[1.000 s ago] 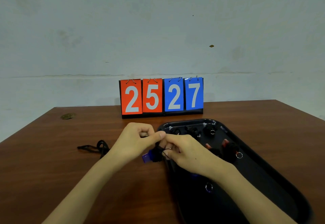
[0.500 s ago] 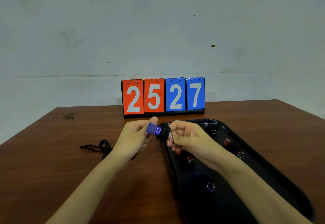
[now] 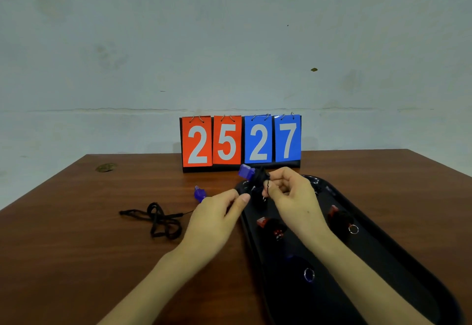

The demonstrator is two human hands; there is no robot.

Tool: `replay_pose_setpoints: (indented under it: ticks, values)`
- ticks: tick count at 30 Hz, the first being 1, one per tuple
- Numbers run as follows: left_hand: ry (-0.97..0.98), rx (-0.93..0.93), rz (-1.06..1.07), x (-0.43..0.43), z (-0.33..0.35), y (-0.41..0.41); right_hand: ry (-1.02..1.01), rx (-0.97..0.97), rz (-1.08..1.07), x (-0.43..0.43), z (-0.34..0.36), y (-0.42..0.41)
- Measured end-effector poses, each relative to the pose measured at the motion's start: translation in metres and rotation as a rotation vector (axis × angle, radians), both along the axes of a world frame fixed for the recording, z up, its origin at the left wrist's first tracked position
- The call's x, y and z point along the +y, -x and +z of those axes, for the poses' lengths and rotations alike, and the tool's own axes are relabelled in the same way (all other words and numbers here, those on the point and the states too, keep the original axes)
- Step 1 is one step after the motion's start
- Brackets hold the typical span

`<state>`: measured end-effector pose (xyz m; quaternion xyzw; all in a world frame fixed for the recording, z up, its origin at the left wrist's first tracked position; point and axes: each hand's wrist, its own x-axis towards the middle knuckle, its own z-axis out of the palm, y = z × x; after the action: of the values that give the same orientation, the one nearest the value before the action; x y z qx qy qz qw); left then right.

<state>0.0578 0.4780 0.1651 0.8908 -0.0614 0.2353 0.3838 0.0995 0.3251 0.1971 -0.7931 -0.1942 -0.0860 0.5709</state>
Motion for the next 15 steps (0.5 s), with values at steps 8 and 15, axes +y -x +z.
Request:
replay_pose_setpoints:
  ticks: [8,15]
  values:
    - [-0.147,-0.095,0.032,-0.003,0.001,0.005,0.43,-0.292,-0.151,-0.002,-0.007,-0.001]
    - [-0.074,-0.101,0.079,0.002,0.014,0.005,0.576,-0.438,0.064,0.0,-0.01,0.0]
